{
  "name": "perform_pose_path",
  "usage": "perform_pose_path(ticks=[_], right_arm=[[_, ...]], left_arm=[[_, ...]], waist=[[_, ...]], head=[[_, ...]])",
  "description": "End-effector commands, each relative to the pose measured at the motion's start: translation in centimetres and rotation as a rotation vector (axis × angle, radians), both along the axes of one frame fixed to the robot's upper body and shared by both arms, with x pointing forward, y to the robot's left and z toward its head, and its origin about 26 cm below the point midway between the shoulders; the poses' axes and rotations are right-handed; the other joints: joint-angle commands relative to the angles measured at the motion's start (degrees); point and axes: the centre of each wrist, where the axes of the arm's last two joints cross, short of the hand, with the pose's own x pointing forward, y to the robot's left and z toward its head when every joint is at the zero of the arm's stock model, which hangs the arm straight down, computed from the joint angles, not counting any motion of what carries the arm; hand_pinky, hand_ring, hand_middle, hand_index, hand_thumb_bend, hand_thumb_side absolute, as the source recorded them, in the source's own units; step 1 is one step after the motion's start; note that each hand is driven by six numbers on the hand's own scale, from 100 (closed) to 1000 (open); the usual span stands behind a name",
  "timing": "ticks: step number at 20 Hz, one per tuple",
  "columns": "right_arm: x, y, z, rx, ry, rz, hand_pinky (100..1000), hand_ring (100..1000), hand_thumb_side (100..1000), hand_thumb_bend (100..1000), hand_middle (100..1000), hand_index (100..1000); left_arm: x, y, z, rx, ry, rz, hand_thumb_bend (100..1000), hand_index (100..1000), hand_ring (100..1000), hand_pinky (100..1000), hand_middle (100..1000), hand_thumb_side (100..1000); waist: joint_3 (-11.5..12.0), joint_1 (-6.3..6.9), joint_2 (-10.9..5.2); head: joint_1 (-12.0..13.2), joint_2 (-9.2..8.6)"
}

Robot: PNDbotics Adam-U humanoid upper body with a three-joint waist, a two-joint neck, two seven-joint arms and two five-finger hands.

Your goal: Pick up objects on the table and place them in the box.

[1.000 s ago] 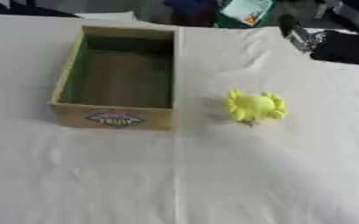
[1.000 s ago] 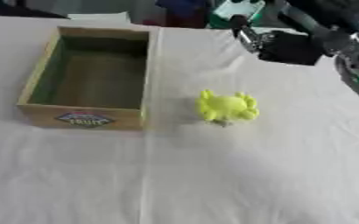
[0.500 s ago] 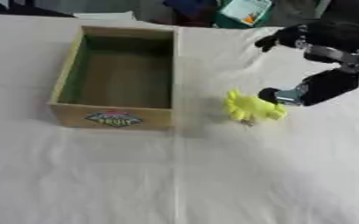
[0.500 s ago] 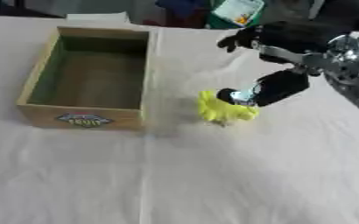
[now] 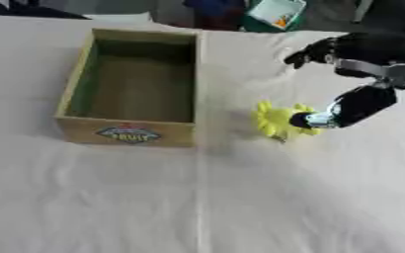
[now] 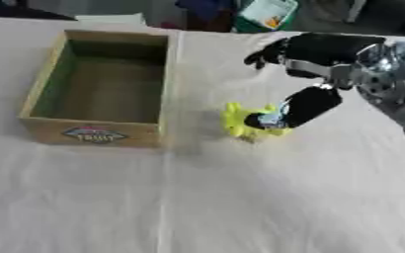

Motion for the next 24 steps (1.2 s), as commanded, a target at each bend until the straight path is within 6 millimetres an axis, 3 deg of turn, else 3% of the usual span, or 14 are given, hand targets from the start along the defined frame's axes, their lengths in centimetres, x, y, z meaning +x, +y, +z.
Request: perform_pose_path(ticks=[1,13,24], right_arm=[[0.5,-0.5,0.4,-0.035,0.021,-0.048,954,894,703,452,847,1000],[4.4,-1.7,-2.9,-0.077,0.153,-0.118,955,898,687,444,860,1000],[5.9,-2.1,-5.1,-0.104,0.249,-0.123,952,885,662,421,828,1000]], left_arm=[[-0.1,0.0,0.9,0.027,-0.024,-0.009,100,707,506,495,525,622],[-0.1,-0.3,0.7,0.025,-0.016,-0.021,100,706,504,494,525,620],[0.0,-0.4,0.7,0.022,-0.011,-0.025,100,705,503,494,525,620]], waist=[[0.15,0.17,-0.74],[0.56,0.34,-0.54],[0.69,0.29,-0.48]], head=[[-0.29,-0.36],[-0.65,-0.25],[-0.75,-0.23]])
